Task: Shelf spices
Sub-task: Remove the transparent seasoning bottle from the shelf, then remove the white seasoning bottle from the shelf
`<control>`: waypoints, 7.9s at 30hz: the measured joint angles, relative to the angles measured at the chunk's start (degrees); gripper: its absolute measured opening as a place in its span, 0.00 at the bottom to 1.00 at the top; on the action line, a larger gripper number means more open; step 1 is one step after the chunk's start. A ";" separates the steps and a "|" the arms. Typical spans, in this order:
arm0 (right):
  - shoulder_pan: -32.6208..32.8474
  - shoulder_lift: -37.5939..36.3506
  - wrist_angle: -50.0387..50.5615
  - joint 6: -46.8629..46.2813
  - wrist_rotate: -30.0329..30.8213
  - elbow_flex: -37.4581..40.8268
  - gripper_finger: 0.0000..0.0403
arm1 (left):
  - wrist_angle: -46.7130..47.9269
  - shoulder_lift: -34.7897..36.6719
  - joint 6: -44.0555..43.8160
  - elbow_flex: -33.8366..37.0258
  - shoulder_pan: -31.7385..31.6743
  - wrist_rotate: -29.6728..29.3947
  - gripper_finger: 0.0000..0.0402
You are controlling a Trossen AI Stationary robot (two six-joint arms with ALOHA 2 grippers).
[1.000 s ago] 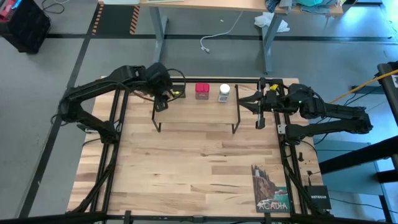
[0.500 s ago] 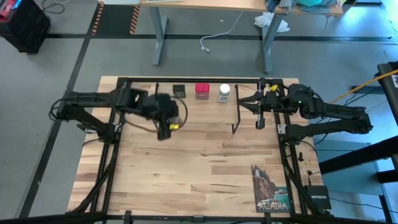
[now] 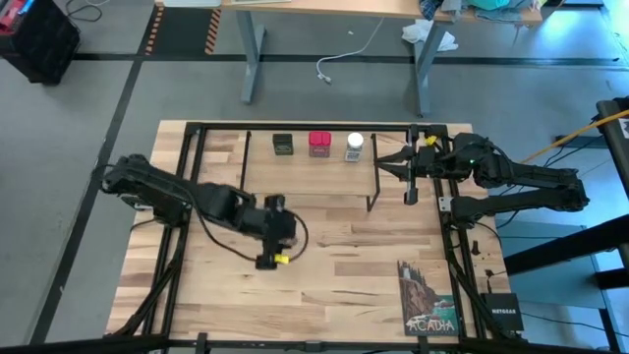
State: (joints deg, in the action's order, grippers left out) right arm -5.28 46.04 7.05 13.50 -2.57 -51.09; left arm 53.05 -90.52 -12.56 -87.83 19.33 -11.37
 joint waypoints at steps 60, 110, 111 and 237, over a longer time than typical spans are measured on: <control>0.00 -0.10 0.14 -6.21 -0.02 0.04 0.09 | -7.64 -28.79 -9.68 0.76 2.60 2.18 0.45; -0.11 6.38 -0.52 -4.64 20.07 0.02 0.98 | -22.29 -20.31 -2.34 -13.97 13.76 -32.83 0.79; -0.11 7.32 -0.48 -4.87 20.09 0.02 0.98 | -22.73 -20.31 -1.78 -13.97 14.34 -34.38 0.79; -3.59 0.22 2.67 -17.32 -9.44 3.48 0.50 | -17.14 -6.77 3.94 -13.95 11.19 -55.09 0.77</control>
State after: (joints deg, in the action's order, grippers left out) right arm -8.87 46.27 9.72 -3.82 -12.01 -47.61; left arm 35.90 -97.29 -8.62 -101.78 30.52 -66.46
